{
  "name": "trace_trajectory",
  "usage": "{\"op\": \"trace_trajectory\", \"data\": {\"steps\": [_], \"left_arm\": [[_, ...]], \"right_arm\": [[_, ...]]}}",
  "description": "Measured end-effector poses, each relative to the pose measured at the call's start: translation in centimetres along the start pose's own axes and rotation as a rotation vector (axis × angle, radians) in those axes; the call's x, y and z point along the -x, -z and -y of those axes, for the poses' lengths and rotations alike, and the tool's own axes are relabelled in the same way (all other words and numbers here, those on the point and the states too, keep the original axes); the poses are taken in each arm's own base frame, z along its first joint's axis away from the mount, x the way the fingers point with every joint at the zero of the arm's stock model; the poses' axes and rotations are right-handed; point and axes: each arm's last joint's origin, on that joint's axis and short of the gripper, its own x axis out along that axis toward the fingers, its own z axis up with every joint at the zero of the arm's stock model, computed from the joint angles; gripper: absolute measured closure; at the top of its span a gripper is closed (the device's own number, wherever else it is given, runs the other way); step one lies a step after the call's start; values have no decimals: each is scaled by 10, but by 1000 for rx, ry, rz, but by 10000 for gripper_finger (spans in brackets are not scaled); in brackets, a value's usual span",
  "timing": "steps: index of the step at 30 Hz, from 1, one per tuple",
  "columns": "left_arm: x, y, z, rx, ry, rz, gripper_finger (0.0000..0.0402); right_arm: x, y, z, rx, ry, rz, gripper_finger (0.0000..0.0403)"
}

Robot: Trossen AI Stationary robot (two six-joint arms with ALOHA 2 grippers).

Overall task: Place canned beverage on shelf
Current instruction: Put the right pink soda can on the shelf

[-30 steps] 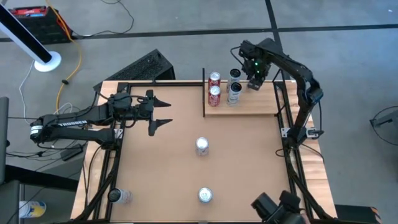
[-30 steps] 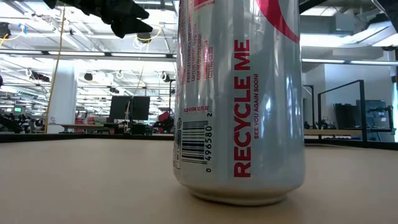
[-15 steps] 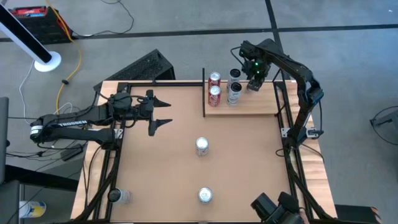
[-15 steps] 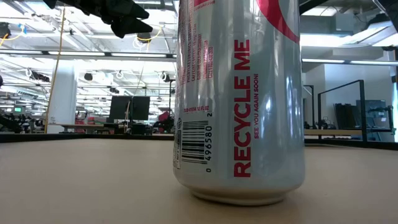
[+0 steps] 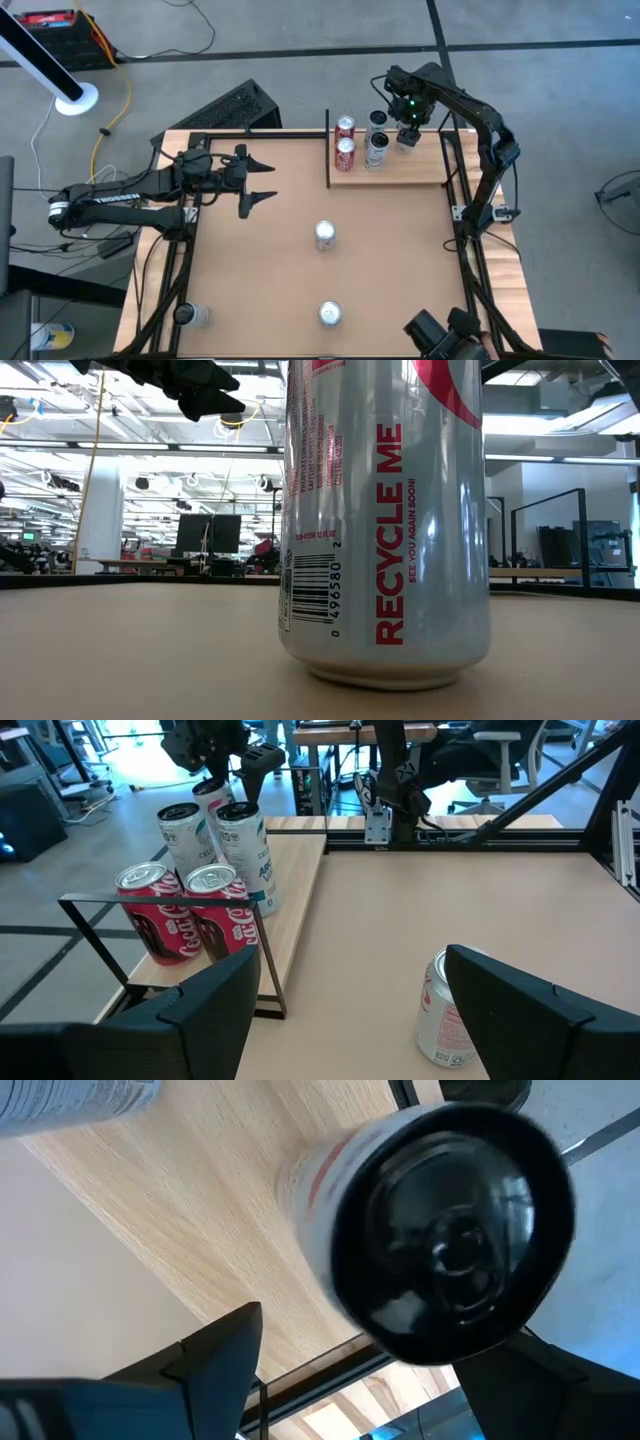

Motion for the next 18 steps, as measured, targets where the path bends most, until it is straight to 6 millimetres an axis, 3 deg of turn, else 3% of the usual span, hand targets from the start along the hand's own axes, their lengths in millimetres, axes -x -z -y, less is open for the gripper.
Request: {"op": "trace_trajectory", "data": {"steps": [18], "left_arm": [[0, 0, 0, -8, 0, -1, 100]], "right_arm": [[4, 4, 2, -4, 89, -20, 71]]}}
